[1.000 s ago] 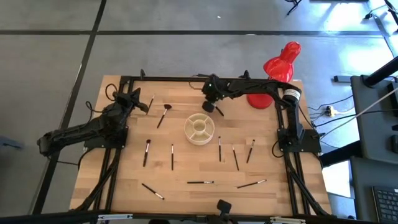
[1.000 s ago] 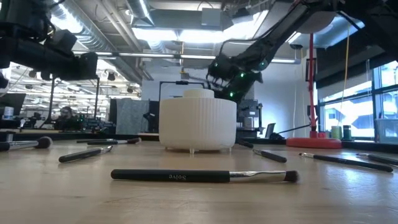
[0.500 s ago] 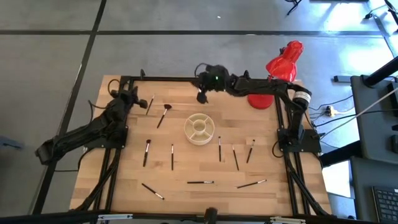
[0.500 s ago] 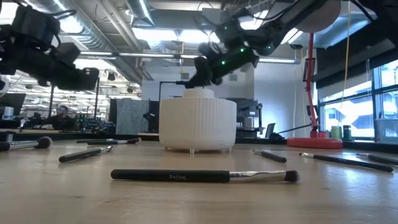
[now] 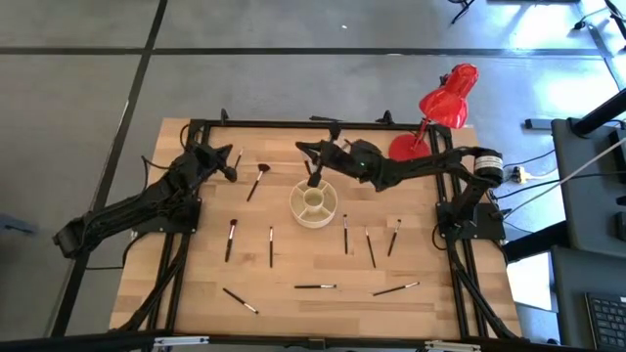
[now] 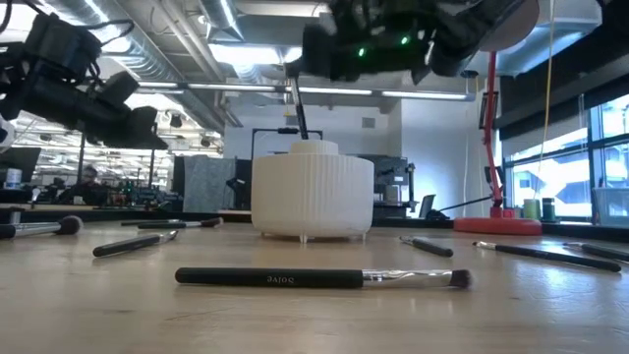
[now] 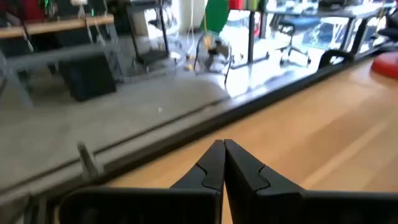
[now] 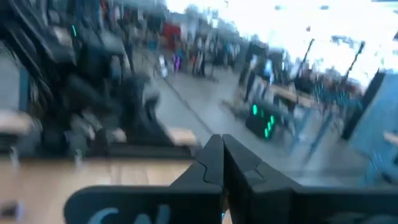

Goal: Put items in baskets/containers
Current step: Put the blush brush into the white organizer

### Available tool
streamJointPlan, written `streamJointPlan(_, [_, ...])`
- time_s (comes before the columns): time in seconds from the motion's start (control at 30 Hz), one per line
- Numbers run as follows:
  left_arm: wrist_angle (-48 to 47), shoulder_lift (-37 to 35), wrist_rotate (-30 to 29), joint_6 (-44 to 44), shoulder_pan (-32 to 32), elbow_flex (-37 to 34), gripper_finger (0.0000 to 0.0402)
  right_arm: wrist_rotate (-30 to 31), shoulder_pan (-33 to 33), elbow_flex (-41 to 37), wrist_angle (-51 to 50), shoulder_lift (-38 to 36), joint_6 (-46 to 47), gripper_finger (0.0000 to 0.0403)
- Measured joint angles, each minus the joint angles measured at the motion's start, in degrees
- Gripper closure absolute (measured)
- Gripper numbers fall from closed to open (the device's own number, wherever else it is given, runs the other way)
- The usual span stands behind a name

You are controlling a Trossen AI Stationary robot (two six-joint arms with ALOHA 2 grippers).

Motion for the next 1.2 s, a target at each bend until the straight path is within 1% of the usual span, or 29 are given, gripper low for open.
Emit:
streamJointPlan(0.1, [-1.35, 0.01, 0.91, -2.34, 0.0, 0.0, 0.04, 0.21, 1.72, -1.87, 1.23, -1.41, 1.35, 0.0402])
streamJointPlan(0.23, [-2.23, 0.11, 8.35, -3.31, -0.02, 0.0, 0.0394, 2.49, 4.63, -6.3, 3.46, -1.45, 3.74, 0.0402])
streamJointPlan(0.33, [-2.27, 0.11, 10.84, -5.66, 0.0, 0.0, 0.0375, 4.33, 6.35, -10.16, 9.49, -1.52, 5.63, 0.0402])
streamJointPlan(0.47, [-2.27, 0.11, 11.09, -6.97, -0.01, 0.0, 0.0342, 5.09, 7.37, -13.93, 17.56, -1.5, 5.93, 0.0402])
streamJointPlan(0.6, [-1.41, 0.11, 10.64, -6.97, 0.0, 0.0, 0.0316, 4.78, 7.64, -14.63, 15.21, -1.12, 6.14, 0.0401])
streamJointPlan(0.7, [0.93, 0.16, 10.74, -7.22, -0.05, 0.0, 0.0302, 4.28, 8.42, -14.67, 13.31, 0.35, 5.93, 0.0392])
streamJointPlan(0.83, [5.79, 0.37, 11.5, -4.68, -2.12, 0.0, 0.0287, 4.06, 9.33, -14.67, 13.83, 2.47, 2.66, 0.0371])
streamJointPlan(0.9, [7.73, 0.34, 10.22, -4.68, -3.81, 0.0, 0.0282, 4.34, 9.62, -14.67, 13.44, 2.39, 2.93, 0.0353])
streamJointPlan(0.97, [7.92, 0.78, 7.27, -6.17, -5.51, 0.0, 0.028, 6.23, 10.1, -14.65, 11.13, 1.5, 3.44, 0.033])
streamJointPlan(1.07, [5.51, 2.85, 2.52, -8.32, -7.77, 0.0, 0.0284, 12.53, 10.58, -14.65, 7.91, -0.15, 3.43, 0.0291])
streamJointPlan(1.2, [4.59, 7.83, 1.09, -11.62, -9.55, 0.09, 0.0299, 21.42, 10.56, -14.65, 4.92, -5.02, 1.16, 0.0252])
